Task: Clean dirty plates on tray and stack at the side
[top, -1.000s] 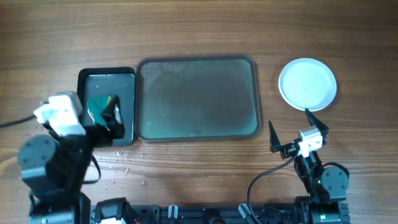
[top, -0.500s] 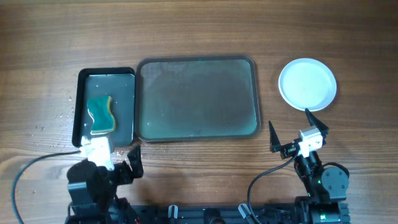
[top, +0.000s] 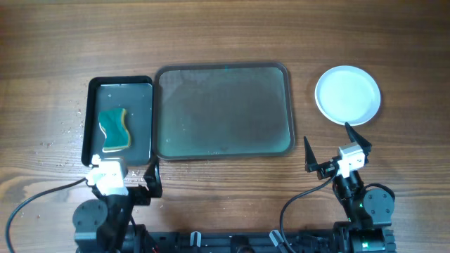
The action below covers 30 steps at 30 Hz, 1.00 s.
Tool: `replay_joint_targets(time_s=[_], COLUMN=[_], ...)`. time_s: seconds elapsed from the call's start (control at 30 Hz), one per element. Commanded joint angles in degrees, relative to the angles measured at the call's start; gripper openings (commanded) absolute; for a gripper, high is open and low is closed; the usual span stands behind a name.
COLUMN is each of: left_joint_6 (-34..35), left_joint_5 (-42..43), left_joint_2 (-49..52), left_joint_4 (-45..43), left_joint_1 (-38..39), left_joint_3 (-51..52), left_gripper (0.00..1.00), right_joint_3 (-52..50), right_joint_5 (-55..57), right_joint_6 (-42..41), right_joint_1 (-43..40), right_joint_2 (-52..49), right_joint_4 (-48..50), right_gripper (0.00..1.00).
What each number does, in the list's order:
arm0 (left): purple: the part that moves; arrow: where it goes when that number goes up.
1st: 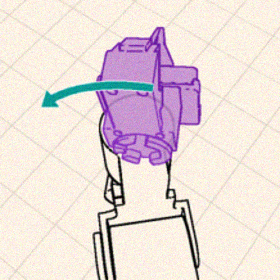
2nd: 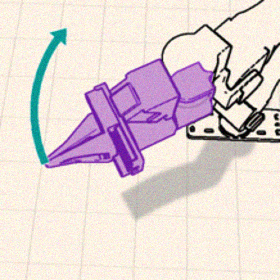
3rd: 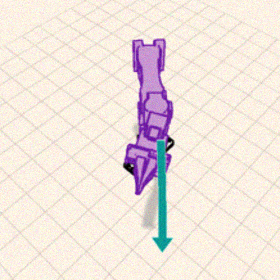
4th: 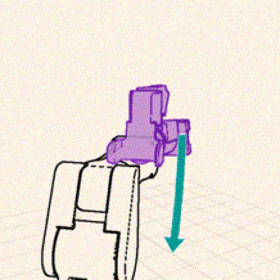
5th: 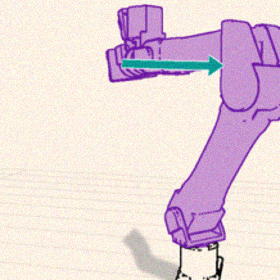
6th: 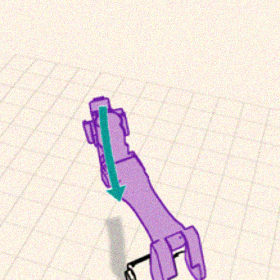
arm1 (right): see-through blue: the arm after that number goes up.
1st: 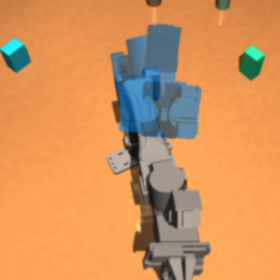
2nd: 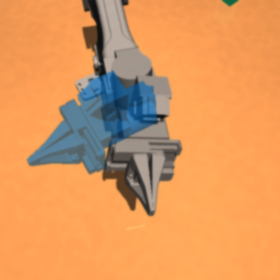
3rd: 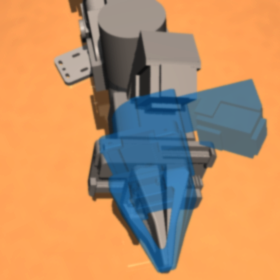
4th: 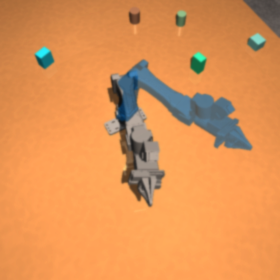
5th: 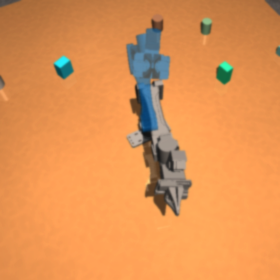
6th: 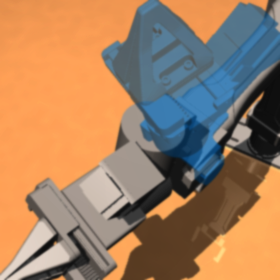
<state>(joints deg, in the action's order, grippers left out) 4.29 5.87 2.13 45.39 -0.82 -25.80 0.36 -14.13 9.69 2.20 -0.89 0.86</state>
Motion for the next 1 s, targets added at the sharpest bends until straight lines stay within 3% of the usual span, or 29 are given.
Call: replay_joint_targets(time_s=[0.0,0.2,0.5,0.97], left_joint_6=[-0.68,-0.68,-0.63,1.09], left_joint_5=[2.84,5.27,5.66,0.35], left_joint_2=[-1.01,-1.01,-1.95,-1.95], left_joint_4=[-11.17,-37.57,-63.34,-63.87], left_joint_1=[0.72,0.72,0.66,0.66], left_joint_3=[0.00,4.17,14.84,25.49], left_gripper=[1.00,1.00,1.00,1.00], right_joint_3=[-0.07,-0.07,-0.07,-0.07], right_joint_5=[-0.76,-0.76,-0.76,-0.76], right_joint_6=[-0.76,-0.76,-0.76,-0.76], right_joint_1=[-0.31,-0.31,-0.31,-0.31], right_joint_2=[0.20,0.20,0.20,0.20], right_joint_4=[0.35,0.35,0.35,0.35], right_gripper=[1.00,1.00,1.00,1.00])
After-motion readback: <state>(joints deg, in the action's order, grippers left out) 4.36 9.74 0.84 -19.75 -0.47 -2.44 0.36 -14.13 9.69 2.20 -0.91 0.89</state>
